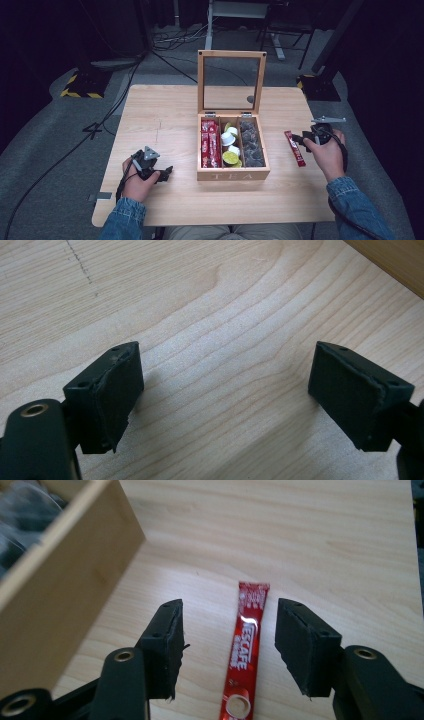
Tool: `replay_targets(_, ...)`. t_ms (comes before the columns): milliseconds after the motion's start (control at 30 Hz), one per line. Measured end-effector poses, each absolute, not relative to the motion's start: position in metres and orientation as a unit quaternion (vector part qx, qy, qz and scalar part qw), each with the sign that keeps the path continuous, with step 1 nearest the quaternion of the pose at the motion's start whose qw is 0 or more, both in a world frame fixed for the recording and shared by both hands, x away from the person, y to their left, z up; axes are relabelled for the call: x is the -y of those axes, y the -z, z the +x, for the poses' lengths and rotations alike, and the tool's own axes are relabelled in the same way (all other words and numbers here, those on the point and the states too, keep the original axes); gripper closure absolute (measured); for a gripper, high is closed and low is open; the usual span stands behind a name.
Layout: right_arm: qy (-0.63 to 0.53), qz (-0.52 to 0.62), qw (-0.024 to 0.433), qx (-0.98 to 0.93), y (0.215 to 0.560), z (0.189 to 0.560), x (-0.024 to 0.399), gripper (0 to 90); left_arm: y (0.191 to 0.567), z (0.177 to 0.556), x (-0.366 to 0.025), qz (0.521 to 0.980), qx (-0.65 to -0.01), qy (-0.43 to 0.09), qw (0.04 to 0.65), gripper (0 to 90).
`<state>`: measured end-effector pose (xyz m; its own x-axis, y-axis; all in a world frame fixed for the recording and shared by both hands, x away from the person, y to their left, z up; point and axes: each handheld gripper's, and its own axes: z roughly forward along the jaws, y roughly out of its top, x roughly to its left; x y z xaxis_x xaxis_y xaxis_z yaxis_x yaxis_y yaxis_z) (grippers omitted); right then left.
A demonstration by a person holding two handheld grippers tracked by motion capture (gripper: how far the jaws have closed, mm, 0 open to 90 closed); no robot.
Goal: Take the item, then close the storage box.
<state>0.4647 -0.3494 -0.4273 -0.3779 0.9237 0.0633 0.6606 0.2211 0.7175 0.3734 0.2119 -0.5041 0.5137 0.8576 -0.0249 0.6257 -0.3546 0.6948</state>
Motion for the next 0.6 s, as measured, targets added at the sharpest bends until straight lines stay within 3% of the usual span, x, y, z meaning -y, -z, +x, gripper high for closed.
replay_targets(600, -0.445, 0.441, 0.209, -0.751, 0.361, 0.466, 0.321, 42.9, 0.504, 0.373, -0.212, 0.805, -0.461, -0.175, 0.329, 14.9)
